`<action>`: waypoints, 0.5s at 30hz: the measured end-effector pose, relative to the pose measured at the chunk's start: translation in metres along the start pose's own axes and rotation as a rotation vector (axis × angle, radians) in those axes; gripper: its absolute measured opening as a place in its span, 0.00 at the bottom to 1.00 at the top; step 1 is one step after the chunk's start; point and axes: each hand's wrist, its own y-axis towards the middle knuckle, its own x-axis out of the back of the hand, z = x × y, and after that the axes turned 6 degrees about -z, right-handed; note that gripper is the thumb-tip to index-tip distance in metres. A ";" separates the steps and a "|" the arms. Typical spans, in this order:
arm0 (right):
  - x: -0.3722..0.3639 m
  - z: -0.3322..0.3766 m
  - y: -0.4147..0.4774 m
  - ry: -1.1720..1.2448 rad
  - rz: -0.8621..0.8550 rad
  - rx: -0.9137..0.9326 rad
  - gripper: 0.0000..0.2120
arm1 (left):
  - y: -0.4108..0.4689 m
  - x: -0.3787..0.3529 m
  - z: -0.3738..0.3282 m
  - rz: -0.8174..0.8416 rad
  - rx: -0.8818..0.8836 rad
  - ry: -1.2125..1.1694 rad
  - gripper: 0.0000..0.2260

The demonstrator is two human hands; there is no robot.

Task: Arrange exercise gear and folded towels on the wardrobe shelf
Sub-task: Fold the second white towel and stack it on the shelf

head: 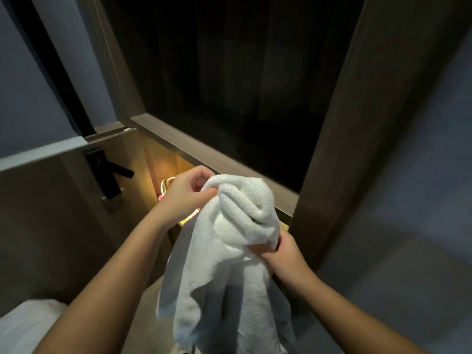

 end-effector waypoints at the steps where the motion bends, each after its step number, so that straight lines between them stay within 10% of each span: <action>1: -0.011 -0.004 0.008 0.004 -0.046 -0.008 0.26 | 0.012 0.011 0.009 0.052 0.002 -0.004 0.06; 15: -0.147 -0.031 0.067 0.071 -0.506 -0.044 0.23 | 0.104 0.096 0.084 0.298 0.043 -0.111 0.09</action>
